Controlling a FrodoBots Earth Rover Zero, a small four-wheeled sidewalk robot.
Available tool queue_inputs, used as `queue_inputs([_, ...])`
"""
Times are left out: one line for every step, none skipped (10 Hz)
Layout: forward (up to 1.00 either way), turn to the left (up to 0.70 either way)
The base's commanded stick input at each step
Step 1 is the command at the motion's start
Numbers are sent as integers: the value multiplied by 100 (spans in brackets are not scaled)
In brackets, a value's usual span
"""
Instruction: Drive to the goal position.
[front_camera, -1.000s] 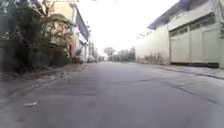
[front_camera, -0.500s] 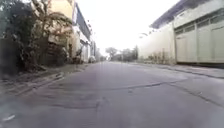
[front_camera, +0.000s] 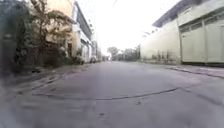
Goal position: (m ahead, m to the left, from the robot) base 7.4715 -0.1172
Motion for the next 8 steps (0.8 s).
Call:
queue_inputs([100,7])
queue_inputs([100,7])
queue_inputs([100,7])
queue_inputs([100,7])
queue_inputs([100,7])
queue_inputs([100,7])
queue_inputs([100,7])
queue_inputs([100,7])
